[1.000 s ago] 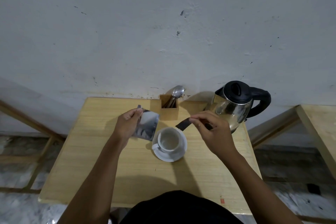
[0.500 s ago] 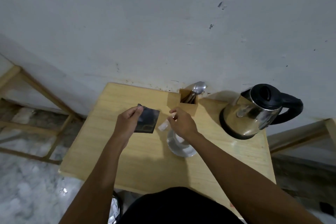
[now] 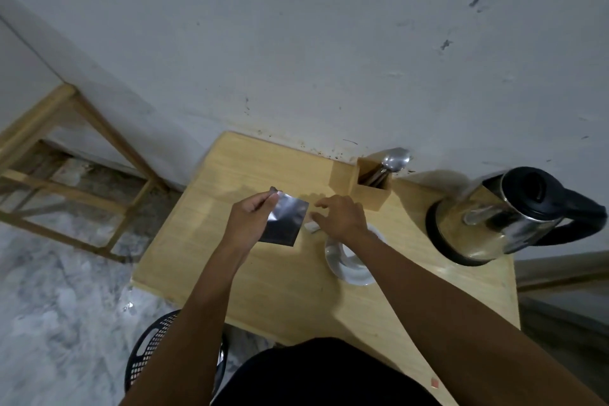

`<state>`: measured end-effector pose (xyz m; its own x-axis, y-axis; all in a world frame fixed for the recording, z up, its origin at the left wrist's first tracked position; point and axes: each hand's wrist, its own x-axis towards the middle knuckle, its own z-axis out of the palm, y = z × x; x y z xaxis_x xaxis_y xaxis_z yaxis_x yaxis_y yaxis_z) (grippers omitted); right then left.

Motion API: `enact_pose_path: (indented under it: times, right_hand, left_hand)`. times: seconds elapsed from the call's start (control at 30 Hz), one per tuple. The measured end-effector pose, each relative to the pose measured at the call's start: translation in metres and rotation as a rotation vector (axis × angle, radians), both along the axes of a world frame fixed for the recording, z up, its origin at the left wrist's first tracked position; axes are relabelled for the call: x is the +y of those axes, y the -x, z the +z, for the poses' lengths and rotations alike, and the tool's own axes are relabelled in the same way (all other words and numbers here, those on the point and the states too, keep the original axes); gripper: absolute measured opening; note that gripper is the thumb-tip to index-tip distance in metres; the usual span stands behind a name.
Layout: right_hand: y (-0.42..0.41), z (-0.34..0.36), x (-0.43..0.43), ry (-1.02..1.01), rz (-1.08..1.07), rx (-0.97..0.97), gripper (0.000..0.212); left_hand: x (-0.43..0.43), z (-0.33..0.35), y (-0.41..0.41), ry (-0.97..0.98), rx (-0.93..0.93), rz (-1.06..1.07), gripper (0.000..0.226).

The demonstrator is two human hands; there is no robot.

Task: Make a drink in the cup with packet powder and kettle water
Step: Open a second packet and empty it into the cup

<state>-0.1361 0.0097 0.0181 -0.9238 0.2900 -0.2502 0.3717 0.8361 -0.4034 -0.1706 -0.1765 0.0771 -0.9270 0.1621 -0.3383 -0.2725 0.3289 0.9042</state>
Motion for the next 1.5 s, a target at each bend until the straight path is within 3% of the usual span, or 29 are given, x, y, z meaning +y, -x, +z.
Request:
enact_pose_path:
  times: [0.1, 0.23, 0.37, 0.43, 0.53, 0.63, 0.83, 1.0, 1.2, 1.33, 1.5]
  right_hand:
    - [-0.010, 0.012, 0.007, 0.182, -0.179, 0.158, 0.026]
    - [-0.039, 0.038, 0.007, 0.582, -0.391, 0.290, 0.027]
    - [-0.072, 0.049, -0.007, 0.814, -0.262, 0.173, 0.022]
    - [-0.082, 0.045, -0.011, 0.766, -0.217, 0.170, 0.020]
    - [-0.096, 0.043, -0.010, 0.728, -0.317, 0.297, 0.016]
    - [-0.111, 0.039, -0.004, 0.687, -0.374, 0.413, 0.016]
    - [-0.137, 0.033, -0.011, 0.723, -0.420, 0.450, 0.012]
    - [-0.165, 0.032, 0.000, 0.654, -0.538, 0.500, 0.011]
    - [-0.188, 0.028, 0.020, 0.492, -0.580, 0.396, 0.015]
    - [-0.179, 0.033, 0.027, 0.352, -0.502, 0.333, 0.015]
    - [-0.161, 0.037, 0.041, 0.371, -0.535, 0.303, 0.015]
  left_hand:
    - [-0.001, -0.002, -0.002, -0.013, -0.024, 0.000, 0.030]
    - [0.003, -0.002, -0.005, -0.054, -0.049, -0.012, 0.032]
    - [0.013, -0.003, -0.012, -0.137, -0.095, -0.081, 0.033]
    - [0.019, -0.004, -0.017, -0.182, -0.110, -0.130, 0.034]
    - [0.030, -0.007, -0.027, -0.236, -0.126, -0.182, 0.027]
    - [0.036, -0.011, -0.036, -0.211, -0.119, -0.266, 0.019]
    - [0.046, -0.015, -0.048, -0.186, -0.112, -0.342, 0.016]
    - [0.054, -0.026, -0.053, -0.044, 0.005, -0.409, 0.029]
    - [0.050, -0.068, -0.056, 0.236, 0.088, -0.618, 0.050]
    - [0.052, -0.076, -0.061, 0.242, 0.154, -0.631, 0.033]
    - [0.058, -0.082, -0.058, 0.267, 0.194, -0.647, 0.027]
